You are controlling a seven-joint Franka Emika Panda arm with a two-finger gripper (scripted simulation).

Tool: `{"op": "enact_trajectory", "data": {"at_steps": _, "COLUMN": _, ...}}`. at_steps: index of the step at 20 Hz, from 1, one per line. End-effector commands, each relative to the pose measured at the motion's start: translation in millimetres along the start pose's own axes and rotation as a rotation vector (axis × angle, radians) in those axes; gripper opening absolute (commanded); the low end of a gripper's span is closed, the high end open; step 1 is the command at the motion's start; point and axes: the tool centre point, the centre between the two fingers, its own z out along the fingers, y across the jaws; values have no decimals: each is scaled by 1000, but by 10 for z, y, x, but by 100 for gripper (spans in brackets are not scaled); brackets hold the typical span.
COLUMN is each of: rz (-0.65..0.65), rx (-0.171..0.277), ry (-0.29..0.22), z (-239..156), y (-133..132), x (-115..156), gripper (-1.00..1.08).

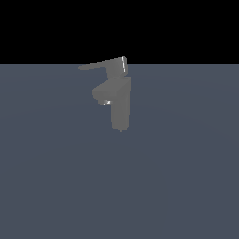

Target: Turn on the faucet by rotating a designated handle.

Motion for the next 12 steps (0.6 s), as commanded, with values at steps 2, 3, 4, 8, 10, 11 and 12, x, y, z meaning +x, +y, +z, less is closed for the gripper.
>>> {"op": "enact_trajectory", "data": {"at_steps": 2, "rz": 0, "rx": 0, "ry": 1, "z": -3, "y": -1, "x": 2, "gripper": -100}}
{"op": "enact_trajectory", "data": {"at_steps": 3, "rz": 0, "rx": 0, "ry": 3, "z": -12, "y": -2, "x": 6, "gripper": -100}}
{"op": "enact_trajectory", "data": {"at_steps": 4, "rz": 1, "rx": 0, "ry": 7, "z": -26, "y": -5, "x": 13, "gripper": -100}}
{"op": "enact_trajectory", "data": {"at_steps": 8, "rz": 5, "rx": 0, "ry": 35, "z": -128, "y": -23, "x": 62, "gripper": -100}}
{"op": "enact_trajectory", "data": {"at_steps": 10, "rz": 6, "rx": 0, "ry": 45, "z": -167, "y": -30, "x": 80, "gripper": -100}}
{"op": "enact_trajectory", "data": {"at_steps": 11, "rz": 7, "rx": 0, "ry": 48, "z": -177, "y": -32, "x": 85, "gripper": -100}}
{"op": "enact_trajectory", "data": {"at_steps": 12, "rz": 7, "rx": 0, "ry": 49, "z": -182, "y": -33, "x": 87, "gripper": -100}}
